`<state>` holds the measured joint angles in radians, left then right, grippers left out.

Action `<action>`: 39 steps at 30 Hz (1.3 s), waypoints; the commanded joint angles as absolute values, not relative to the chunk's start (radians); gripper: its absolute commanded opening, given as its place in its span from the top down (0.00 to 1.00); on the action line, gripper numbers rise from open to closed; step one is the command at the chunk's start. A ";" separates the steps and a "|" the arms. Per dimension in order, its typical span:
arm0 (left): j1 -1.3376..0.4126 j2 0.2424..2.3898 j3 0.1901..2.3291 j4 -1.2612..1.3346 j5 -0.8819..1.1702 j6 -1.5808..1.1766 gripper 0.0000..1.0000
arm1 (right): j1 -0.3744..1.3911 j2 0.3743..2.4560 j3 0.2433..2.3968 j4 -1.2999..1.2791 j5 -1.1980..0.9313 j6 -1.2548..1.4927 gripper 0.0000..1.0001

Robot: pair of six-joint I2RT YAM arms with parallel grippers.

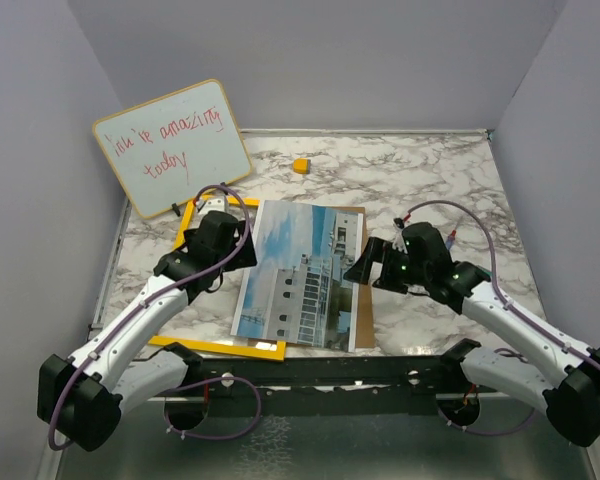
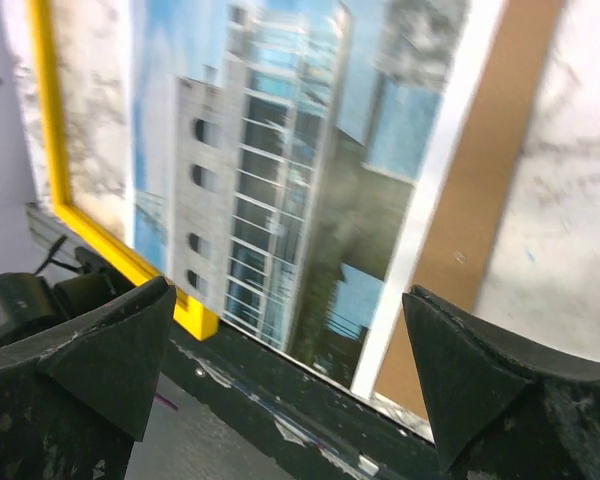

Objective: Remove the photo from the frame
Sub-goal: Reset both arms

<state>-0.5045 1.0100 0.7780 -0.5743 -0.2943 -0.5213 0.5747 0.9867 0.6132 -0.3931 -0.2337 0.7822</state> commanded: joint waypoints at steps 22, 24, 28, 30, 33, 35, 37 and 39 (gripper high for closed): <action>-0.508 0.894 0.759 -0.555 -0.630 -0.475 0.01 | 0.431 1.230 1.112 -0.550 0.428 0.491 0.00; -0.508 0.897 0.756 -0.529 -0.624 -0.451 0.01 | 0.309 1.195 1.067 -0.504 0.343 0.492 0.00; -0.508 0.949 0.843 -0.521 -0.634 -0.406 0.01 | 0.250 1.101 0.988 -0.389 0.377 0.465 0.00; -0.508 0.975 0.861 -0.500 -0.643 -0.406 0.01 | 0.250 1.074 0.969 -0.358 0.303 0.429 0.00; -0.507 0.998 0.821 -0.424 -0.645 -0.416 0.01 | 0.251 1.077 0.982 -0.391 0.253 0.418 0.00; -0.506 1.018 0.813 -0.407 -0.613 -0.405 0.01 | 0.250 1.082 0.981 -0.408 0.263 0.421 0.00; -0.506 1.032 0.819 -0.428 -0.605 -0.381 0.01 | 0.250 1.090 0.975 -0.431 0.273 0.423 0.00; -0.506 1.033 0.810 -0.462 -0.634 -0.362 0.01 | 0.250 1.089 0.962 -0.434 0.243 0.389 0.00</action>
<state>-0.5045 1.0210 0.8234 -0.4500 -0.6109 -0.4126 0.2489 1.0840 0.9768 -0.4164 0.3016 0.4404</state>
